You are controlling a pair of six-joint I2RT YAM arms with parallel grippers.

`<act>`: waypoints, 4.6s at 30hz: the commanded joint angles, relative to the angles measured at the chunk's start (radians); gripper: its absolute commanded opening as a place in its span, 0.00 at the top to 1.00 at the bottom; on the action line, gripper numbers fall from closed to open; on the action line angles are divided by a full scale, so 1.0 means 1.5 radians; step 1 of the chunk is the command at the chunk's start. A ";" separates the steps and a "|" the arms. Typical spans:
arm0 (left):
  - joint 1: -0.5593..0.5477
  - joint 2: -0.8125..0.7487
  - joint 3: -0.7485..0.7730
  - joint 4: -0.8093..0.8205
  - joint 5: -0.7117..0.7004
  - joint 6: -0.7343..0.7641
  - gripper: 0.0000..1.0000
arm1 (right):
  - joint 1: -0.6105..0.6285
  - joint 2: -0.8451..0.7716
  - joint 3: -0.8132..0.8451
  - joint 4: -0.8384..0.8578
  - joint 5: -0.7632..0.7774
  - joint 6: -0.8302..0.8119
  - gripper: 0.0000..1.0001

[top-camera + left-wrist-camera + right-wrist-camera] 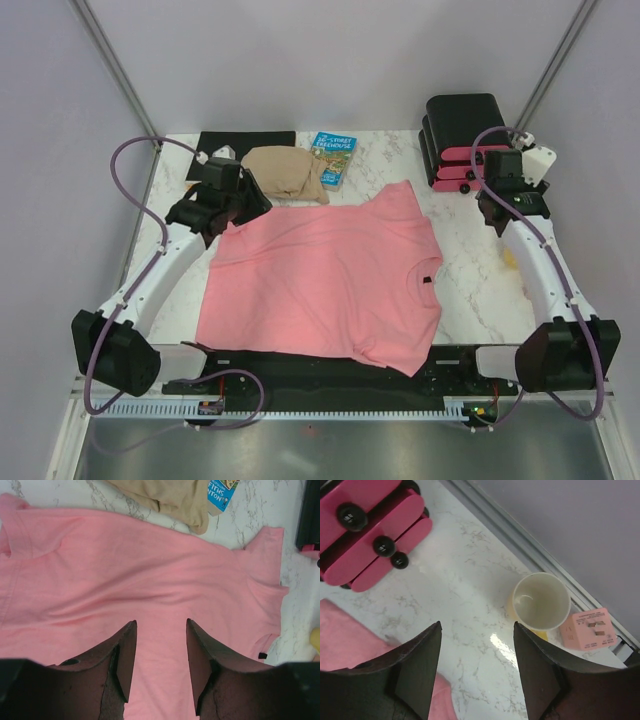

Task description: Fold and stack the t-shirts

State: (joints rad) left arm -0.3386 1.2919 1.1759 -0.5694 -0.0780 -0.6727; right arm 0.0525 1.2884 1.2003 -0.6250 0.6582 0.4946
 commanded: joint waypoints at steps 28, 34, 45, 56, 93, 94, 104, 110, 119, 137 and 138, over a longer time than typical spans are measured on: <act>-0.004 -0.077 -0.110 -0.011 -0.032 0.011 0.49 | -0.190 0.028 -0.059 -0.075 -0.137 0.057 0.33; -0.003 -0.079 -0.107 -0.010 -0.032 0.022 0.50 | -0.211 0.051 -0.063 -0.042 -0.150 0.045 0.33; -0.004 -0.068 -0.108 -0.009 -0.031 0.031 0.50 | -0.224 0.097 -0.070 -0.008 -0.178 0.011 0.33; -0.004 -0.063 -0.105 -0.009 -0.030 0.035 0.50 | -0.226 0.172 -0.069 0.032 -0.183 0.007 0.34; -0.005 -0.046 -0.091 -0.009 -0.009 0.013 0.50 | -0.218 0.119 -0.008 0.056 -0.298 -0.019 1.00; -0.005 -0.047 -0.091 -0.009 -0.009 0.011 0.50 | -0.218 0.116 -0.002 0.067 -0.312 0.001 1.00; -0.007 -0.038 -0.096 -0.014 0.017 0.021 0.54 | -0.039 0.248 0.265 0.055 -0.236 -0.085 1.00; -0.008 -0.034 -0.064 -0.033 0.017 0.036 0.54 | 0.013 0.403 0.469 0.029 -0.295 -0.057 1.00; -0.008 -0.041 -0.074 -0.055 0.002 0.029 0.53 | 0.084 0.530 0.645 0.070 -0.380 -0.086 1.00; -0.014 -0.030 -0.085 -0.061 -0.007 0.013 0.53 | 0.120 0.586 0.673 0.035 -0.464 -0.092 1.00; -0.014 -0.032 -0.090 -0.062 -0.007 0.011 0.53 | 0.122 0.593 0.690 0.034 -0.472 -0.088 1.00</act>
State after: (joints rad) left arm -0.3515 1.2495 1.0473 -0.6575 -0.0761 -0.6479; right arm 0.1970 2.1567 2.1067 -0.6258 0.0154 0.3698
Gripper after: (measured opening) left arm 0.466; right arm 0.061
